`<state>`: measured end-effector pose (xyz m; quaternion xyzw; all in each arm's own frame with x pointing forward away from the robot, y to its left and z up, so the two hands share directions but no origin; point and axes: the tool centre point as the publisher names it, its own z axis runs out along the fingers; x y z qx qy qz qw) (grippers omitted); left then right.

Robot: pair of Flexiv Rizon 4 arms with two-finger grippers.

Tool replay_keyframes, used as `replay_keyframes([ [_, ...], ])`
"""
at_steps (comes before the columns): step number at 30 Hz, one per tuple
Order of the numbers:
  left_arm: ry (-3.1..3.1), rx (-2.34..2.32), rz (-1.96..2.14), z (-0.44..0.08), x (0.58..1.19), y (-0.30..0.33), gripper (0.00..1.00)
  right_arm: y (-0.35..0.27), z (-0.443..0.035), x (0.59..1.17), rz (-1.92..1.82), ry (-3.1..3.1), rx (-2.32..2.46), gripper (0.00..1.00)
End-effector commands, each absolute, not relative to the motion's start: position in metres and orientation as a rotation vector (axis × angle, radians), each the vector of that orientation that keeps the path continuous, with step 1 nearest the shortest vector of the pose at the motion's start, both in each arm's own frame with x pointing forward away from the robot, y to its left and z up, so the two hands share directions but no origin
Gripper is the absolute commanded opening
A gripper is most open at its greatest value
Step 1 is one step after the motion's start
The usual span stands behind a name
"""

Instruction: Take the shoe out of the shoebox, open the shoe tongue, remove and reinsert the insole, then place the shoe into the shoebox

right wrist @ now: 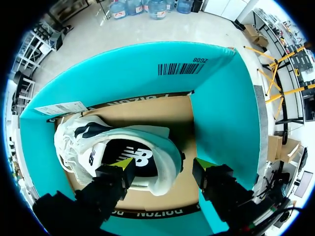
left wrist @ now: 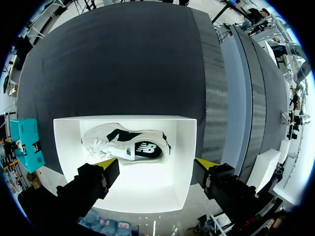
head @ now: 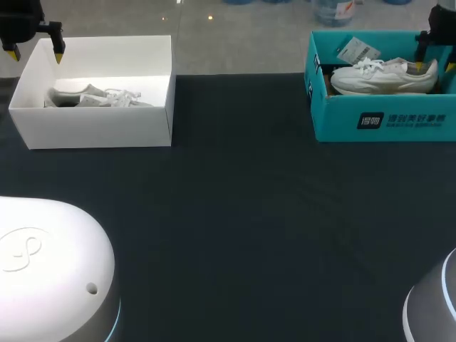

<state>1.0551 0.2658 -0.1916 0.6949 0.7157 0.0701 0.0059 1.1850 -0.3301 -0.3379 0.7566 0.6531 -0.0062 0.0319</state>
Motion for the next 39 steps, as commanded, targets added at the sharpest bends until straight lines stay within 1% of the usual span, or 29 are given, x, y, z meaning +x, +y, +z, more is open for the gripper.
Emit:
replay_keyframes([
  [1,2.238,2.175,0.225,-0.191,1.054,0.266,1.0,-0.332,-0.341,1.194,-0.11,2.051,2.382,0.0],
  [12,2.238,2.175,0.225,-0.191,1.054,0.266,1.0,-0.329,-0.345,1.189,-0.119,2.049,2.387,0.0],
  [23,2.238,2.175,0.225,-0.191,1.054,0.266,1.0,-0.328,-0.329,1.182,-0.101,2.024,2.361,0.0],
  [32,2.238,2.175,0.225,-0.191,1.054,0.266,1.0,-0.327,-0.284,1.176,-0.063,1.98,2.29,0.0],
  [39,2.238,2.175,0.225,-0.191,1.054,0.266,1.0,-0.328,-0.228,1.171,-0.045,1.957,2.215,0.0],
])
